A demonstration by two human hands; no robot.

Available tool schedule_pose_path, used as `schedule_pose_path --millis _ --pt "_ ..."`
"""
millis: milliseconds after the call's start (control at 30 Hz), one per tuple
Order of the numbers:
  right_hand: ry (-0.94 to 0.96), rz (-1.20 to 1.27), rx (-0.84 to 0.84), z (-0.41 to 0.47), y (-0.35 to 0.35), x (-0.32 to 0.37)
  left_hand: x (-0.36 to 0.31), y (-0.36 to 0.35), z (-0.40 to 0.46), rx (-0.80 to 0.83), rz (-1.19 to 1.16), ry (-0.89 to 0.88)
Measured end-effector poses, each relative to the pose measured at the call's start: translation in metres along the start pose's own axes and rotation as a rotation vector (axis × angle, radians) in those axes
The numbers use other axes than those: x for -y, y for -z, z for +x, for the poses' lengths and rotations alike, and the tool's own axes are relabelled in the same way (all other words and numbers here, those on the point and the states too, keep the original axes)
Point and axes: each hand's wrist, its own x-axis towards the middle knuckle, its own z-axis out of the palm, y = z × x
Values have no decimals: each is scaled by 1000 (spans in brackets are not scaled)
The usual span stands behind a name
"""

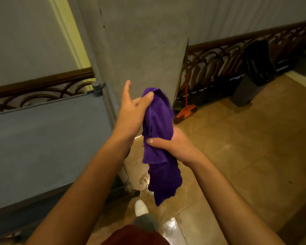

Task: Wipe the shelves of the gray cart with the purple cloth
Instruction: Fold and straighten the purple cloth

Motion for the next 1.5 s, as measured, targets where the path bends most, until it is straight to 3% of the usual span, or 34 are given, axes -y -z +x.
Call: schedule_pose_path --millis 100,200,367,433,500,533,633,700,800,900,1000,1067,1167,1300,1433,1500 --pt "-33 86 -69 36 11 9 29 7 28 -80 165 90" --pt "-58 257 -85 71 27 24 49 15 44 -184 38 143" --pt "-35 470 -125 132 50 45 50 19 52 217 -14 264" --pt "-38 496 -101 155 57 45 47 20 59 202 111 197" --pt "-106 452 -97 177 62 44 42 22 69 134 194 88" --pt "-131 278 -103 190 66 44 39 22 74 108 224 40" --pt "-220 -582 -1 233 82 39 31 19 89 20 247 -38" --pt "-224 -805 67 259 94 34 25 17 99 -50 269 -88" --pt "-72 -562 67 301 108 27 27 8 114 -212 262 -112" --pt "-151 9 519 325 96 16 29 -5 129 -432 164 -127" --pt "-373 294 840 335 85 -3 38 -9 144 -577 154 -143" --pt "-312 290 916 344 77 -11 43 -6 148 -628 82 -124" --pt "-143 92 897 352 53 -4 49 9 141 -714 22 -57" --pt "-176 43 915 358 22 -2 59 40 115 -1087 201 72" --pt "-274 -18 984 358 -7 -3 73 61 123 -1024 -224 170" --pt "-291 -106 1025 363 -18 -5 80 73 136 -1146 -350 88"
